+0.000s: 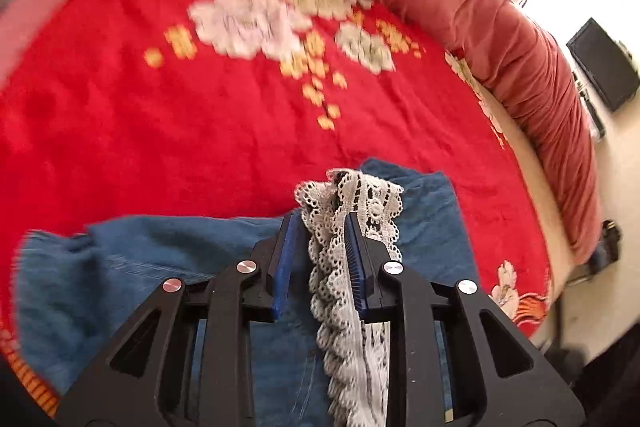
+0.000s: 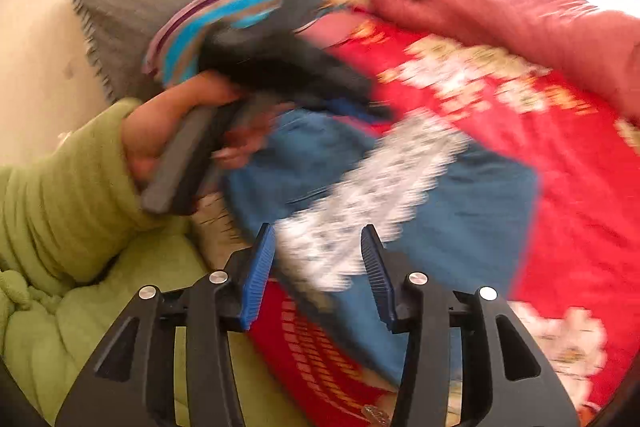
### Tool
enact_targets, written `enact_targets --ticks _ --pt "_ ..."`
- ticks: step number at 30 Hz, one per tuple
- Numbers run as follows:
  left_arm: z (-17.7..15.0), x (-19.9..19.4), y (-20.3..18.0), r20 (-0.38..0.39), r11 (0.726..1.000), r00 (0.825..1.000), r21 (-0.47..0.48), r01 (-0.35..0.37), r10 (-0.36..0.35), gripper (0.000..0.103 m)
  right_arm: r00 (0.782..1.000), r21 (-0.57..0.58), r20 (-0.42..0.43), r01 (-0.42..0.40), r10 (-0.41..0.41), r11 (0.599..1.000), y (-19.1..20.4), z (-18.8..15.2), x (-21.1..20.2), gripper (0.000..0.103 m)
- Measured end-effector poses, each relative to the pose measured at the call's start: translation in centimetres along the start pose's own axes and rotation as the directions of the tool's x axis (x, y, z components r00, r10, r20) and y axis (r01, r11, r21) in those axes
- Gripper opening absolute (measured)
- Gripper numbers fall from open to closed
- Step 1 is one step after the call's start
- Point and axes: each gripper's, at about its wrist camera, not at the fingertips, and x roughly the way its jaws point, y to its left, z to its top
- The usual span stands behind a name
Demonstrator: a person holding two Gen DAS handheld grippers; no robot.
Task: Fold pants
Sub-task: 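Lift the lace cuff with both tools and fold the leg over the other leg, then lay the lace cuff on the pants and open both tools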
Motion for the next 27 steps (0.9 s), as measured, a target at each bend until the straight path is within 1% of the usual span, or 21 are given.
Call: enact_targets --ticks 1,3,5,8,9,10,11,12,15,18,20,21,22,24,25,27 --pt "-0.3 -0.7 -0.4 0.011 1.000 1.000 0.017 0.003 -0.003 0.017 0.999 0.006 -0.011 0.047 -0.047 0.999 -0.8 -0.3 -0.3 0.043" --pt "-1.3 -1.6 -2.0 0.016 0.997 1.000 0.075 0.004 -0.005 0.017 0.992 0.024 -0.057 0.113 -0.111 0.993 -2.0 -1.1 -0.1 0.043" --pt "-2.9 -1.7 -4.0 -0.010 0.988 1.000 0.151 0.014 -0.013 0.017 0.988 0.036 -0.092 0.128 -0.124 0.991 -2.6 -2.0 0.3 0.043" --pt "-5.5 -0.8 -5.8 -0.068 0.974 0.998 0.225 0.034 -0.019 0.017 0.978 0.026 -0.163 0.140 -0.134 0.990 -2.5 -3.9 1.0 0.043" --pt "-6.4 -0.3 -6.0 -0.093 0.969 0.996 0.245 0.028 -0.005 0.017 0.967 0.015 -0.202 0.165 -0.159 0.986 -2.5 -4.8 1.3 0.041" --pt "-7.5 0.6 -6.0 -0.128 0.965 0.991 0.262 0.007 0.028 0.017 0.957 0.009 -0.232 0.181 -0.174 0.983 -2.8 -5.5 1.7 0.041" --pt "-8.1 1.0 -5.8 -0.143 0.964 0.989 0.266 -0.006 0.045 0.017 0.955 0.015 -0.241 0.183 -0.174 0.983 -3.1 -5.8 2.0 0.041" --pt "-8.9 1.5 -5.6 -0.152 0.962 0.987 0.271 -0.017 0.061 0.017 0.957 0.033 -0.241 0.178 -0.165 0.983 -3.3 -6.3 2.0 0.042" --pt "-10.1 1.5 -5.8 -0.116 0.952 0.990 0.303 -0.043 0.081 0.017 0.961 0.054 -0.230 0.171 -0.154 0.984 -3.6 -6.8 2.0 0.042" --pt "-10.2 1.0 -5.8 -0.108 0.952 0.991 0.302 -0.041 0.077 0.017 0.961 0.061 -0.236 0.162 -0.144 0.985 -3.7 -6.5 1.8 0.043" --pt "-10.0 -0.1 -5.6 -0.093 0.961 0.994 0.277 -0.026 0.054 0.017 0.972 0.077 -0.205 0.137 -0.118 0.988 -3.8 -5.7 0.5 0.043" --pt "-10.1 -0.7 -5.4 -0.084 0.962 0.995 0.272 -0.019 0.043 0.019 0.981 0.090 -0.162 0.127 -0.111 0.988 -4.0 -5.1 -0.5 0.043" --pt "-10.0 -1.3 -5.4 -0.075 0.963 0.997 0.269 -0.008 0.029 0.022 0.984 0.096 -0.132 0.129 -0.116 0.987 -4.5 -4.3 -1.1 0.043" --pt "-10.1 -1.6 -6.0 -0.072 0.963 0.997 0.271 0.006 0.014 0.023 0.986 0.093 -0.097 0.148 -0.139 0.985 -4.9 -3.3 -1.8 0.043" --pt "-10.3 -1.7 -6.4 -0.074 0.959 0.997 0.282 0.009 0.013 0.023 0.984 0.092 -0.083 0.166 -0.158 0.982 -5.3 -2.5 -1.9 0.043" --pt "-11.0 -1.5 -7.4 -0.093 0.947 0.995 0.320 0.009 0.021 0.023 0.983 0.091 -0.071 0.172 -0.166 0.981 -6.0 -0.9 -1.3 0.043"
